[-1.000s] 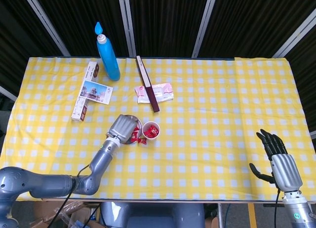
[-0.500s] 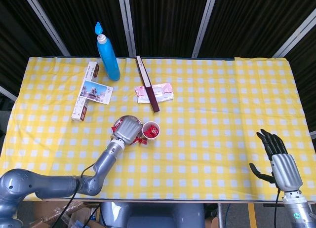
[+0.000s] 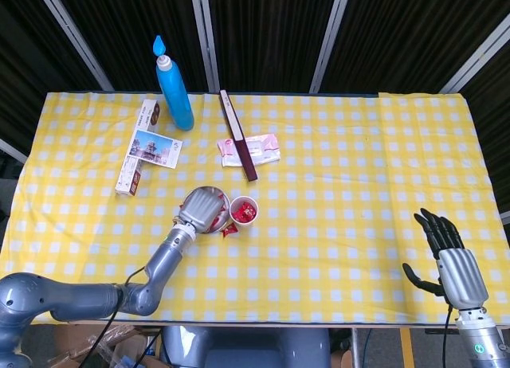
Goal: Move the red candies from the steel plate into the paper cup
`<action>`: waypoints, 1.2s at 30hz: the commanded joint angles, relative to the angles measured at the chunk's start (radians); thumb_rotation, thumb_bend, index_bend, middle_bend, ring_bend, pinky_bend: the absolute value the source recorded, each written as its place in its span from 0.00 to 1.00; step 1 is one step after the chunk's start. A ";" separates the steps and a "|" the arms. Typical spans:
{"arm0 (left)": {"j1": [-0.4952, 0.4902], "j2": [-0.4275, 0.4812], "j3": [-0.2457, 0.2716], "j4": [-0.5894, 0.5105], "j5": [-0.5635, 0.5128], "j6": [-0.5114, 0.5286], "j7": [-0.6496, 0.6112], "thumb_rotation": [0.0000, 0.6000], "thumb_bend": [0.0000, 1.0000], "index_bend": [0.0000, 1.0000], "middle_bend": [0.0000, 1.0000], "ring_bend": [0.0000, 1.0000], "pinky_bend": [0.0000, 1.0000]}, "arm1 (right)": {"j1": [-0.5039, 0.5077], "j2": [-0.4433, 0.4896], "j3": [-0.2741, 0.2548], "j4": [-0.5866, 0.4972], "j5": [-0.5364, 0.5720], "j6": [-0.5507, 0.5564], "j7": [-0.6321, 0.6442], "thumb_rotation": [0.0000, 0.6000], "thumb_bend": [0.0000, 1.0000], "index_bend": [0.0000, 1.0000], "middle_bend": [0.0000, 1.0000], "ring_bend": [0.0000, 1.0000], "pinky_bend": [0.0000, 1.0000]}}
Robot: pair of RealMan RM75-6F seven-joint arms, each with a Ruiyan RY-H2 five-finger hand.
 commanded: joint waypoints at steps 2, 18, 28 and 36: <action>0.003 0.050 -0.025 -0.065 0.016 0.019 -0.019 1.00 0.41 0.56 0.90 1.00 1.00 | 0.000 -0.001 0.000 0.000 0.000 -0.001 -0.001 1.00 0.39 0.00 0.00 0.00 0.00; -0.073 0.088 -0.122 -0.220 0.027 0.062 -0.005 1.00 0.41 0.54 0.90 1.00 1.00 | -0.001 -0.002 0.002 -0.001 0.004 0.001 -0.002 1.00 0.39 0.00 0.00 0.00 0.00; -0.126 0.027 -0.119 -0.154 -0.060 0.070 0.066 1.00 0.36 0.52 0.89 1.00 1.00 | 0.000 0.001 0.003 0.000 0.002 0.001 0.008 1.00 0.39 0.00 0.00 0.00 0.00; -0.137 0.047 -0.114 -0.170 -0.112 0.088 0.092 1.00 0.29 0.42 0.87 1.00 1.00 | 0.001 0.000 0.001 0.001 -0.001 0.001 0.004 1.00 0.39 0.00 0.00 0.00 0.00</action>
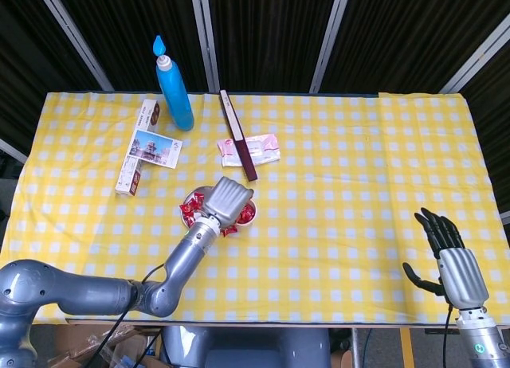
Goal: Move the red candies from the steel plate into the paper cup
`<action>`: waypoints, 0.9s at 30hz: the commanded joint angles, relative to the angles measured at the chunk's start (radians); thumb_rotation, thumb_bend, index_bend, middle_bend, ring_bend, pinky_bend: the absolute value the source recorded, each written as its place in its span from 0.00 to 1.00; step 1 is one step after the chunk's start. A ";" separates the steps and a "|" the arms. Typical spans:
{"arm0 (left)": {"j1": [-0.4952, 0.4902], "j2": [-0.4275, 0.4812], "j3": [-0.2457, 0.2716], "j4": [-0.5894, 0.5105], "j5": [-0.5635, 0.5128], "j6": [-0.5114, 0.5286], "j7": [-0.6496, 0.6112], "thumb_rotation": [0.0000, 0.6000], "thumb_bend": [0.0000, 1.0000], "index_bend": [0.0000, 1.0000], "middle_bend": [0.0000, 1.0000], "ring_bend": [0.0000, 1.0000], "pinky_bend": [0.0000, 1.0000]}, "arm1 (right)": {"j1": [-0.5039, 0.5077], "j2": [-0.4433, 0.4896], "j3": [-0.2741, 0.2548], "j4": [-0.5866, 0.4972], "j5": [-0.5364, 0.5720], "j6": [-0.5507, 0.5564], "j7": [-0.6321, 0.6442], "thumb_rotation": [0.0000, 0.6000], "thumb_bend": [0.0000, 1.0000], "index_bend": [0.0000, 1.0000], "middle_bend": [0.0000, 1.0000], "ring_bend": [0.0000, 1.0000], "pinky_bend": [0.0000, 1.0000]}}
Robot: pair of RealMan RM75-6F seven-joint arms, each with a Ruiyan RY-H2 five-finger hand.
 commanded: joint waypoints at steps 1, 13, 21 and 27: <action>0.000 0.007 -0.003 -0.011 -0.003 0.011 -0.006 1.00 0.27 0.41 0.87 1.00 1.00 | -0.001 -0.001 0.000 0.000 0.000 0.001 -0.002 1.00 0.39 0.00 0.00 0.00 0.00; 0.049 0.031 -0.031 -0.043 0.098 0.103 -0.116 1.00 0.27 0.34 0.87 0.99 1.00 | -0.002 -0.003 -0.002 0.000 -0.002 0.004 -0.008 1.00 0.39 0.00 0.00 0.00 0.00; 0.114 0.090 0.001 -0.079 0.105 0.135 -0.151 1.00 0.27 0.34 0.87 0.99 1.00 | -0.002 -0.002 -0.001 0.000 0.001 0.002 -0.007 1.00 0.39 0.00 0.00 0.00 0.00; 0.231 0.157 0.069 -0.143 0.141 0.218 -0.223 1.00 0.27 0.36 0.85 0.96 1.00 | -0.003 -0.001 -0.001 0.004 0.004 0.001 -0.007 1.00 0.39 0.00 0.00 0.00 0.00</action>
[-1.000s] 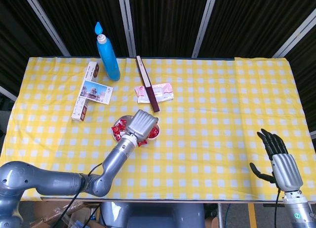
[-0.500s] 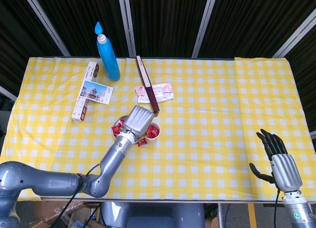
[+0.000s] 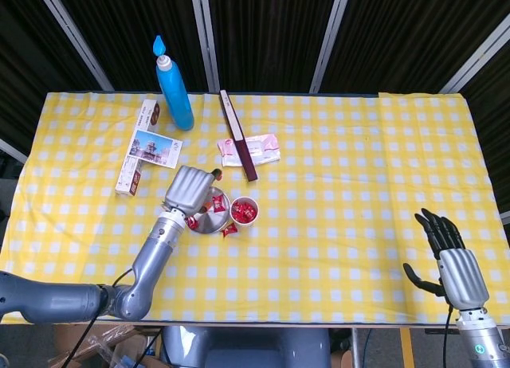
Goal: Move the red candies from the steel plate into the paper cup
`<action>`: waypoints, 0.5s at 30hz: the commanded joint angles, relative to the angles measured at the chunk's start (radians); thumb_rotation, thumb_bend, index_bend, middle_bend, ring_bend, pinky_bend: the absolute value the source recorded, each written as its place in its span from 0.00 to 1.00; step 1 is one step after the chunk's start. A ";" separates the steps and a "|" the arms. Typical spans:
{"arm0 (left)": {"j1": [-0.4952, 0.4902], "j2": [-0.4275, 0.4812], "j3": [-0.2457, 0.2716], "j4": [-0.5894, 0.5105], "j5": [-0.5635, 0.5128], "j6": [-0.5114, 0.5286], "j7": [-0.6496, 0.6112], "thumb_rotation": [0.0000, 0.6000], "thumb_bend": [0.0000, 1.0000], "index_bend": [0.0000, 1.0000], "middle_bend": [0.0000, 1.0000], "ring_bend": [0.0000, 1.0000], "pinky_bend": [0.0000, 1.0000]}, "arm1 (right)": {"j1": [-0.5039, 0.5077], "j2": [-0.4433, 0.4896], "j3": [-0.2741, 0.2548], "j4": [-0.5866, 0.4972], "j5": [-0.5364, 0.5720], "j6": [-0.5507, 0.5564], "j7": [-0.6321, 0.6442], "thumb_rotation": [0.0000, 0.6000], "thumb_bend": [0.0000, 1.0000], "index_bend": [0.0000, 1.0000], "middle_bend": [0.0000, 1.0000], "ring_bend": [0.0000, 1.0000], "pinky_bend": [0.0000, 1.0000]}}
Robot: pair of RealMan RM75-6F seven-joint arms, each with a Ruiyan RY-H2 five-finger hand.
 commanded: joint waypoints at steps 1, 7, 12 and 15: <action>0.100 0.057 0.057 -0.062 0.053 0.092 -0.071 1.00 0.27 0.36 0.83 0.94 0.99 | 0.001 0.000 -0.001 0.002 0.003 -0.004 -0.001 1.00 0.39 0.00 0.00 0.00 0.00; 0.318 0.184 0.194 -0.183 0.274 0.323 -0.230 1.00 0.26 0.31 0.62 0.74 0.83 | 0.003 -0.003 -0.001 0.010 0.011 -0.015 -0.016 1.00 0.39 0.00 0.00 0.00 0.00; 0.502 0.312 0.365 -0.203 0.490 0.462 -0.364 1.00 0.21 0.12 0.19 0.31 0.45 | 0.004 -0.011 -0.001 0.018 0.017 -0.022 -0.068 1.00 0.39 0.00 0.00 0.00 0.00; 0.582 0.351 0.433 -0.161 0.572 0.505 -0.419 1.00 0.18 0.05 0.07 0.17 0.35 | 0.002 -0.021 0.000 0.026 0.020 -0.019 -0.112 1.00 0.39 0.00 0.00 0.00 0.00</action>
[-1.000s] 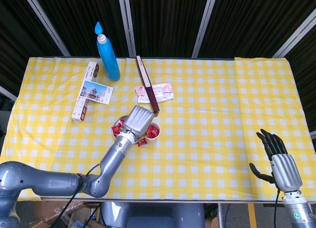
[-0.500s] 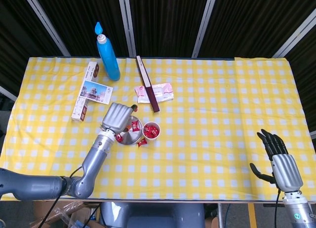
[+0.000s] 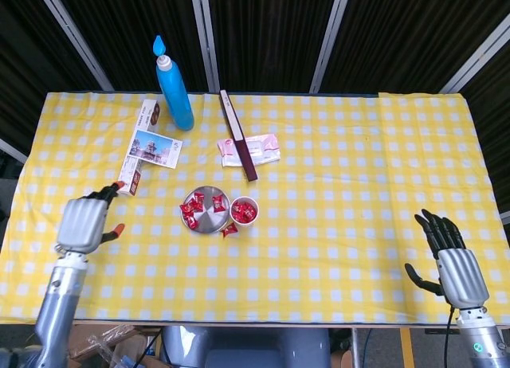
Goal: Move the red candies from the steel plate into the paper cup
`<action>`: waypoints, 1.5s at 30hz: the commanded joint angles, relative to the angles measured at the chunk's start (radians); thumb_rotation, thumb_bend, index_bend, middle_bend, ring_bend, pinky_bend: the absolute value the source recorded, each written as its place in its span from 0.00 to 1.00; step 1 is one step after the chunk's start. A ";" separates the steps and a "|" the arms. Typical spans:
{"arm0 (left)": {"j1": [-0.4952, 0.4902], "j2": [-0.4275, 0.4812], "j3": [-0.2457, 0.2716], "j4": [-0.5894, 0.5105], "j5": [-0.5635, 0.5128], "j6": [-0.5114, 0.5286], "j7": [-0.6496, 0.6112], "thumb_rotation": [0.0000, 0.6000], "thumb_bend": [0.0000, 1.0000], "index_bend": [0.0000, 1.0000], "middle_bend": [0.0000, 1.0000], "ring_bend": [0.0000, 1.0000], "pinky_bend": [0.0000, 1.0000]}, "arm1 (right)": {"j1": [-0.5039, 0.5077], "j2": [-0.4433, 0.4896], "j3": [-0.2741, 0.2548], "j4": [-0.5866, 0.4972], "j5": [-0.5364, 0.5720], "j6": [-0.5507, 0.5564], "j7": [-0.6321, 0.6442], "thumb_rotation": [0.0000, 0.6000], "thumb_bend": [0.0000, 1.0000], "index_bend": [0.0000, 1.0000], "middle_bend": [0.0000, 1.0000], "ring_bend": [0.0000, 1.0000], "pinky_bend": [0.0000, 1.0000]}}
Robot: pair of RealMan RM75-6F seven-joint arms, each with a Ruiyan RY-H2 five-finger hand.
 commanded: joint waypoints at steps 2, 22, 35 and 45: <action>0.167 0.106 0.149 0.041 0.163 0.098 -0.146 1.00 0.17 0.05 0.06 0.15 0.34 | -0.004 -0.019 0.001 0.011 0.009 0.001 -0.061 1.00 0.39 0.00 0.00 0.00 0.00; 0.157 0.104 -0.003 0.115 0.235 -0.094 -0.155 1.00 0.21 0.11 0.62 0.67 0.74 | -0.006 -0.045 0.007 0.028 0.007 0.014 -0.091 1.00 0.39 0.00 0.00 0.00 0.00; -0.124 -0.081 -0.176 -0.015 -0.098 -0.502 0.227 1.00 0.33 0.35 0.97 0.99 1.00 | -0.001 -0.040 0.001 0.029 0.000 0.002 -0.067 1.00 0.39 0.00 0.00 0.00 0.00; -0.250 -0.332 -0.263 0.084 -0.318 -0.497 0.420 1.00 0.33 0.36 0.97 0.99 1.00 | -0.001 -0.029 0.000 0.021 -0.009 0.008 -0.033 1.00 0.39 0.00 0.00 0.00 0.00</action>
